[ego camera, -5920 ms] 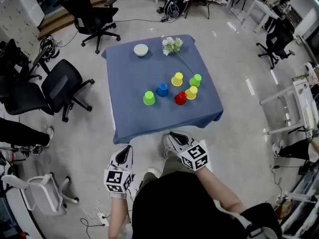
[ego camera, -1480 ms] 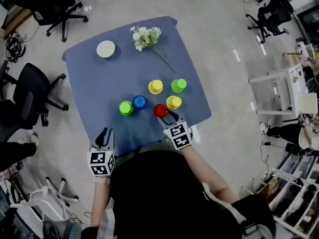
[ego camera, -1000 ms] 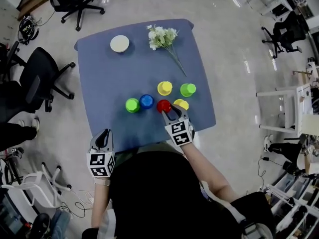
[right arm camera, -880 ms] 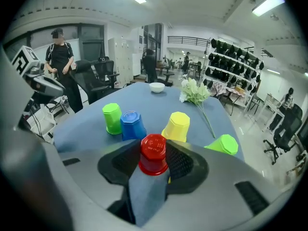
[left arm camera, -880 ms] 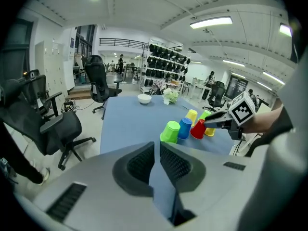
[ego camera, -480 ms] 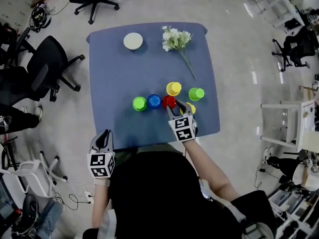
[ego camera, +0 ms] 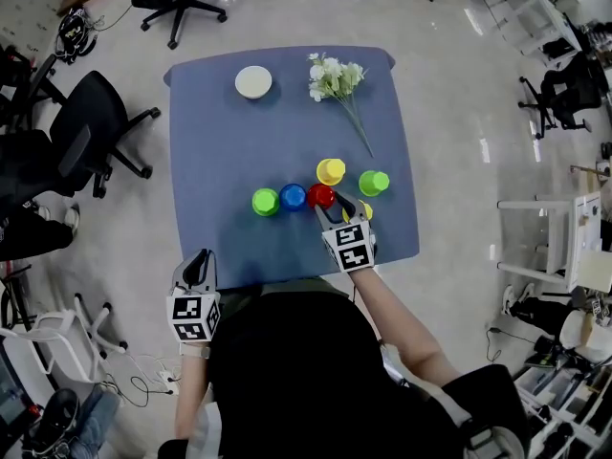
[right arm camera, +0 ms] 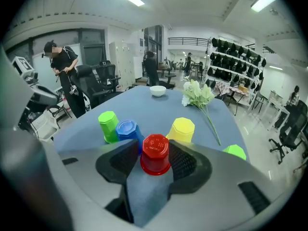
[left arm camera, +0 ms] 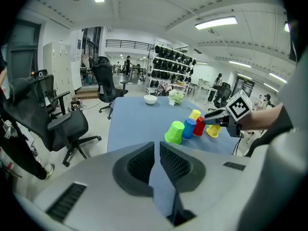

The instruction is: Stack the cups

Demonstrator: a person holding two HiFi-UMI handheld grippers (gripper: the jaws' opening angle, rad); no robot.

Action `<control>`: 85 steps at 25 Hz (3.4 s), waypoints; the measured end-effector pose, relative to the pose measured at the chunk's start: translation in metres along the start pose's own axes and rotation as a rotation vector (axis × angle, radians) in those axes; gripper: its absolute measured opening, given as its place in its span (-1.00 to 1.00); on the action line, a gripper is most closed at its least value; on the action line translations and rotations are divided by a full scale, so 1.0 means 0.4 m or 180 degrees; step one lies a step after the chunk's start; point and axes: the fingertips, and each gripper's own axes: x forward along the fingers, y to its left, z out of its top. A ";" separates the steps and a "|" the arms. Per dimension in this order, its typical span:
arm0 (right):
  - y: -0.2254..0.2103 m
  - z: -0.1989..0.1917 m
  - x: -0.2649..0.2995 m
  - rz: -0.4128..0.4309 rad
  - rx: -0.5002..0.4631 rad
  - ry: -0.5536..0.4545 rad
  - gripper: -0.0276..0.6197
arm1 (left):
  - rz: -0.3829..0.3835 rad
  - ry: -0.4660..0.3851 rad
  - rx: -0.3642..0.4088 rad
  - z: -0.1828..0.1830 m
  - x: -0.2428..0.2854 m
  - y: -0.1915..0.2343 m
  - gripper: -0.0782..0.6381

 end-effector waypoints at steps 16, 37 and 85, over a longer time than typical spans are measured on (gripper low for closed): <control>-0.127 -0.101 -0.144 -0.0560 0.0175 0.0092 -0.21 | -0.0533 -0.0184 0.0138 0.082 0.057 -0.102 -0.75; -0.180 -0.226 -0.105 -0.0514 0.0479 0.0319 -0.21 | -0.0631 0.0010 0.0399 0.057 0.068 -0.162 -0.75; 0.073 0.109 -0.036 0.0060 -0.0285 0.0077 -0.18 | -0.0513 -0.0059 -0.0054 0.003 0.008 -0.011 -0.75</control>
